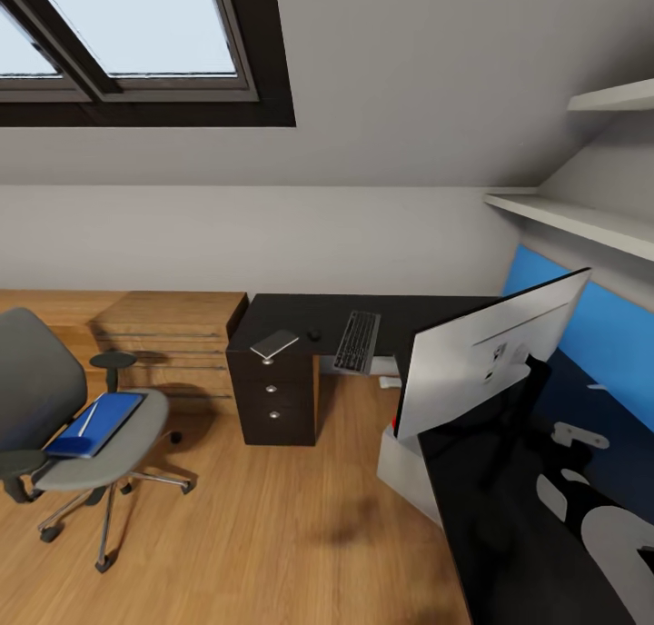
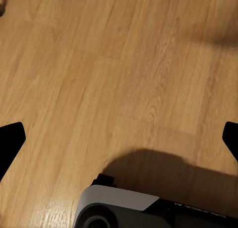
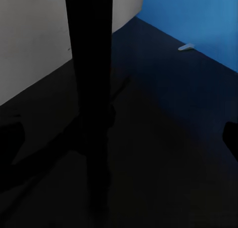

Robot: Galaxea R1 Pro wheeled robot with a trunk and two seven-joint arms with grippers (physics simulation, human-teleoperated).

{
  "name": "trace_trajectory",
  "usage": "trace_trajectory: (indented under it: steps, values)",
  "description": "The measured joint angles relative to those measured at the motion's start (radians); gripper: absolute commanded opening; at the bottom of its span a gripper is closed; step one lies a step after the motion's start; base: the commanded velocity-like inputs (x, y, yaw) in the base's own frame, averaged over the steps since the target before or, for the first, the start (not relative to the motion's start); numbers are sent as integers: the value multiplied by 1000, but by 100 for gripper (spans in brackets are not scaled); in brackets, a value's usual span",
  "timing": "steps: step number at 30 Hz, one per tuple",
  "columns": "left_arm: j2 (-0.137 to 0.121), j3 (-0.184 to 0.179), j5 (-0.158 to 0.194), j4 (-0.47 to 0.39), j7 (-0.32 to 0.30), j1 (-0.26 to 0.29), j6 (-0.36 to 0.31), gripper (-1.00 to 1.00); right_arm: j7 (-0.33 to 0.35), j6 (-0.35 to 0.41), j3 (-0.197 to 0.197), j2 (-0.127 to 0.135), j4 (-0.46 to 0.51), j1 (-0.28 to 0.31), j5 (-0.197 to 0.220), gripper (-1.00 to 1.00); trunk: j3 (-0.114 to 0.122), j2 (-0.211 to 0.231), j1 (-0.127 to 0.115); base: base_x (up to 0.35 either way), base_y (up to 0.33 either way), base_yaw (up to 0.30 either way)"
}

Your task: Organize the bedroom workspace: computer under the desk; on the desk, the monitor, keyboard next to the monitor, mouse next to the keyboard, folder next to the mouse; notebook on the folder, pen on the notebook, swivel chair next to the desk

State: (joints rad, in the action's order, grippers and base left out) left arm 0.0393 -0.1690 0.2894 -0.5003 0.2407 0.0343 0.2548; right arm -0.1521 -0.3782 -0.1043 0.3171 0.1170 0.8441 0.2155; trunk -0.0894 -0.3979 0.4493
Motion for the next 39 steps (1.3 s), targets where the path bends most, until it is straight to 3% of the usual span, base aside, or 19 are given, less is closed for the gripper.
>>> trace_trajectory:
  steps: [24, 39]
  values:
    - [0, 1, -1, 0, 0, 0, 0, 100, -15, 27, -2, 15, 0, 0, 0, 100, 0, 0, 0, 20, 68, 0]
    - [0, -1, -1, 0, 0, 0, 0, 100, -45, 42, -2, 44, 1, 0, 2, 100, 0, 0, 0, 0, 56, 0]
